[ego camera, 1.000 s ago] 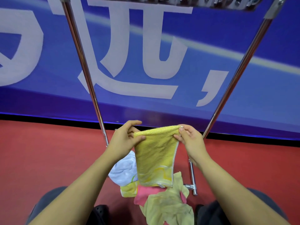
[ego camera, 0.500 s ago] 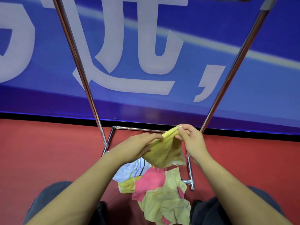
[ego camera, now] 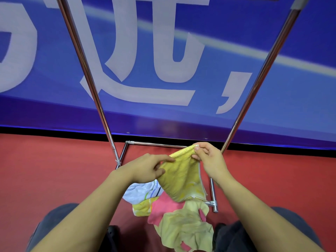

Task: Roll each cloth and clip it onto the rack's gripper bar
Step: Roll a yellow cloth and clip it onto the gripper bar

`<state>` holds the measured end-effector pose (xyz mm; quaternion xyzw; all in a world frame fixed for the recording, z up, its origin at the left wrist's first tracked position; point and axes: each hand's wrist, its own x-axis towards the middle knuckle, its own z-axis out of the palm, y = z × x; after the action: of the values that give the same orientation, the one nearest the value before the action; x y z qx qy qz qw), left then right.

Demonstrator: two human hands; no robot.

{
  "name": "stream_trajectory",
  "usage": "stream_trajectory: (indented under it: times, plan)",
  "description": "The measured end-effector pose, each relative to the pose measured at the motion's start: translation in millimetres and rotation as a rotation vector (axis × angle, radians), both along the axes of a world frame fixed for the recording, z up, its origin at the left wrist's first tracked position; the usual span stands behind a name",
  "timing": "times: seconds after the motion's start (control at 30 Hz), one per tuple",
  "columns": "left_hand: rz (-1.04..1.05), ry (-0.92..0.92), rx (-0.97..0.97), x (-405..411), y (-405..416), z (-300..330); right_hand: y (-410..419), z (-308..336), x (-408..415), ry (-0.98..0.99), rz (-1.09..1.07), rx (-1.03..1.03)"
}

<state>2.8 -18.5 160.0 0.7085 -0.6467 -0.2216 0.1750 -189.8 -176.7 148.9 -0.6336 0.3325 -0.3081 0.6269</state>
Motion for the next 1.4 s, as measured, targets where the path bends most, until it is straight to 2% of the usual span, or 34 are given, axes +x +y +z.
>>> stream_trajectory:
  times: [0.2,0.43,0.53,1.1,1.33,1.4]
  plan:
    - [0.096,0.143,0.003,0,-1,-1,2,0,-1,-0.011,-0.004,-0.009]
    - [0.245,0.414,0.011,-2,-4,2,13,0,6,0.084,0.054,-0.101]
    - [0.295,0.518,-0.004,-5,-5,6,21,2,10,0.063,0.09,-0.096]
    - [0.415,0.715,-0.044,-15,-7,13,47,6,22,0.073,0.22,-0.147]
    - [0.477,0.932,-0.04,-14,-9,11,48,5,20,0.069,0.2,-0.26]
    - [0.517,0.968,-0.057,-13,-8,11,48,6,20,0.043,0.217,-0.217]
